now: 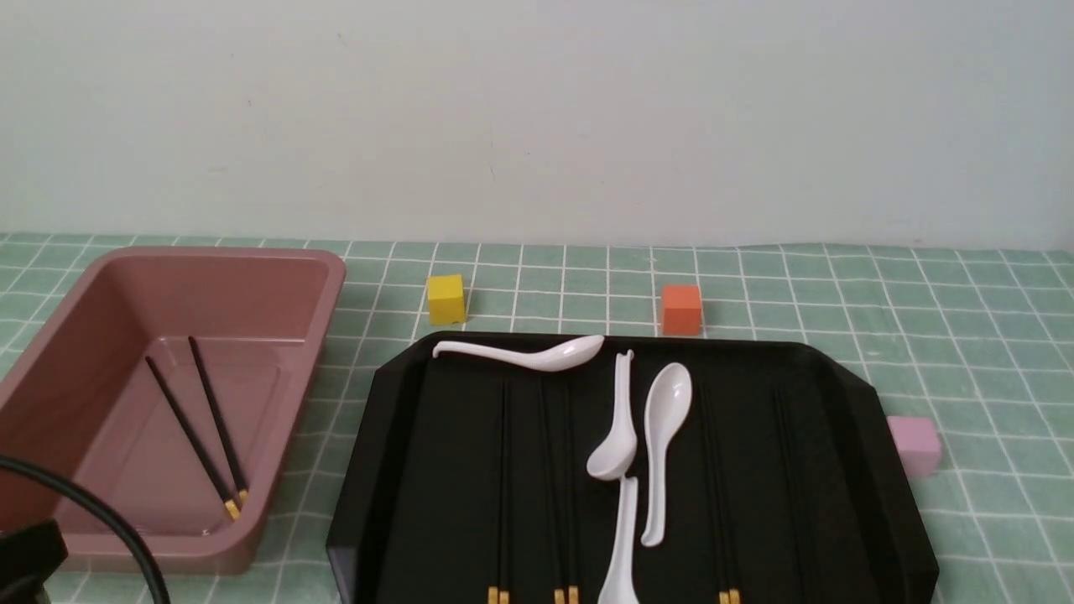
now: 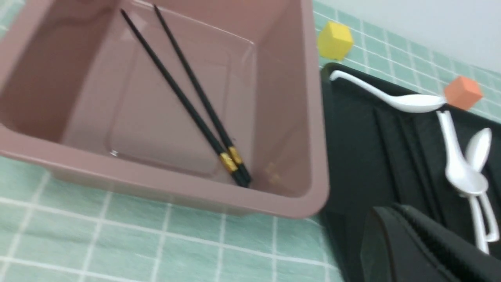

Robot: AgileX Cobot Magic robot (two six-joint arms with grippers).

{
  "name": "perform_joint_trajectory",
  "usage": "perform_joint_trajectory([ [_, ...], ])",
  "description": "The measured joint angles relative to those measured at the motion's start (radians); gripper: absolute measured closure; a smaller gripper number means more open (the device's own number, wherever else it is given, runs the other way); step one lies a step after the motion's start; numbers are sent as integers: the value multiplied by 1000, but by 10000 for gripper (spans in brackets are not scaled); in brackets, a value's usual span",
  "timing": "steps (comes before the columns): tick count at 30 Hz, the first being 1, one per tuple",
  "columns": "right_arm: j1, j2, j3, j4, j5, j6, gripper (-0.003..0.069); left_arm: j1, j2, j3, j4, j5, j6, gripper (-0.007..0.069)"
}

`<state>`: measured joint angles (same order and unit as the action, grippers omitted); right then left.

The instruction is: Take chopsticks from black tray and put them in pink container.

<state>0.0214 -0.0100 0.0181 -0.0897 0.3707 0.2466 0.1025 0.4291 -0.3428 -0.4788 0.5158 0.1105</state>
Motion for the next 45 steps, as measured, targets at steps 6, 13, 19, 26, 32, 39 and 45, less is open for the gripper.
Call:
perform_joint_trajectory([
  [6, 0, 0, 0, 0, 0, 0, 419, -4, -48, 36, 22, -26, -1, 637],
  [13, 0, 0, 0, 0, 0, 0, 419, -110, -203, 186, 271, -139, -182, 637],
  [19, 0, 0, 0, 0, 0, 0, 419, -148, -339, 313, 524, -225, -485, 636],
  [26, 0, 0, 0, 0, 0, 0, 419, -148, -437, 369, 560, -222, -543, 634],
  [32, 0, 0, 0, 1, 0, 0, 419, -150, -441, 372, 537, -140, -507, 631],
  [39, 0, 0, 0, 0, 0, 0, 419, -178, -441, 372, 520, -131, -459, 624],
  [45, 0, 0, 0, 0, 0, 0, 419, -178, -441, 372, 518, -131, -448, 620],
])
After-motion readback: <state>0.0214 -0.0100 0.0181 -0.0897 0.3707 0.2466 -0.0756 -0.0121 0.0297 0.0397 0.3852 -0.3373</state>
